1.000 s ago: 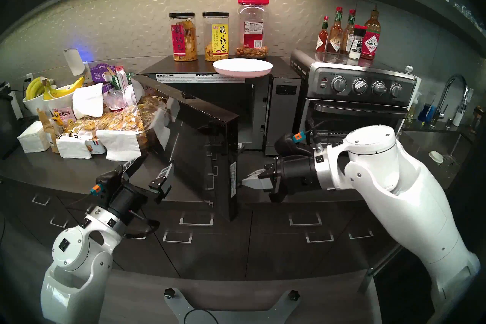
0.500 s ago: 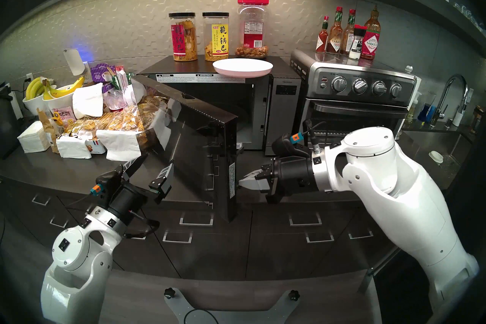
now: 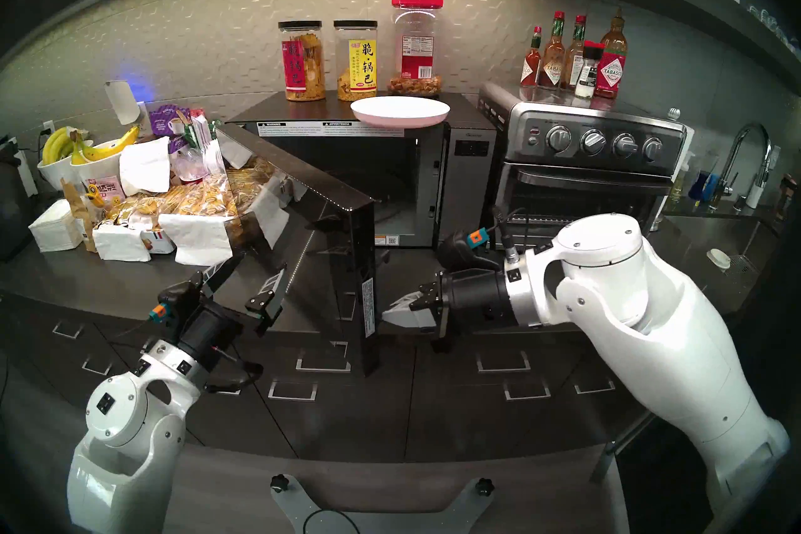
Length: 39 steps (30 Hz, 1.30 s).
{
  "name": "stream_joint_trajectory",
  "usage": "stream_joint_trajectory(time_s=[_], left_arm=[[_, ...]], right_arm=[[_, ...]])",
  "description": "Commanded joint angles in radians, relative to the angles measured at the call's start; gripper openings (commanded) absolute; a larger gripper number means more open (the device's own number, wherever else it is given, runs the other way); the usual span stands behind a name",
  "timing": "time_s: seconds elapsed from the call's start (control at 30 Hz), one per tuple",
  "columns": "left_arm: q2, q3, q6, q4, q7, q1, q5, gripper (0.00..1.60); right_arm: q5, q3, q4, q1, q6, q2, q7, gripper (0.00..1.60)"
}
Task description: Open the microwave, put the plate inside, and close the door
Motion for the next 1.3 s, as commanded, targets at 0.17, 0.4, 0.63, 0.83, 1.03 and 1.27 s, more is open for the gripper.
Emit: stream_joint_trajectory(time_s=[0.17,0.4,0.63,0.83,1.03,1.27], left_arm=[[0.001,0.002,-0.001,-0.02,-0.002,0.0,0.001,1.6],[0.001,0.002,-0.001,-0.02,-0.002,0.0,0.001,1.6],[0.001,0.002,-0.001,-0.02,-0.002,0.0,0.001,1.6],[0.001,0.002,-0.001,-0.02,-0.002,0.0,0.001,1.6],[0.001,0.002,-0.001,-0.02,-0.002,0.0,0.001,1.6],[0.001,0.002,-0.001,-0.02,-0.002,0.0,0.001,1.6]], right_arm=[[-0.01,-0.02,-0.044,-0.001,-0.008,-0.008,0.01,0.0],[-0.016,-0.031,-0.061,-0.001,-0.003,-0.012,0.006,0.0],[-0.025,-0.053,-0.081,0.007,0.005,-0.023,0.001,0.0],[-0.027,-0.072,-0.102,0.005,0.008,-0.025,-0.001,0.0],[-0.024,-0.081,-0.117,0.001,0.011,-0.023,-0.003,0.0],[-0.021,-0.084,-0.127,-0.007,0.01,-0.017,-0.001,0.0]])
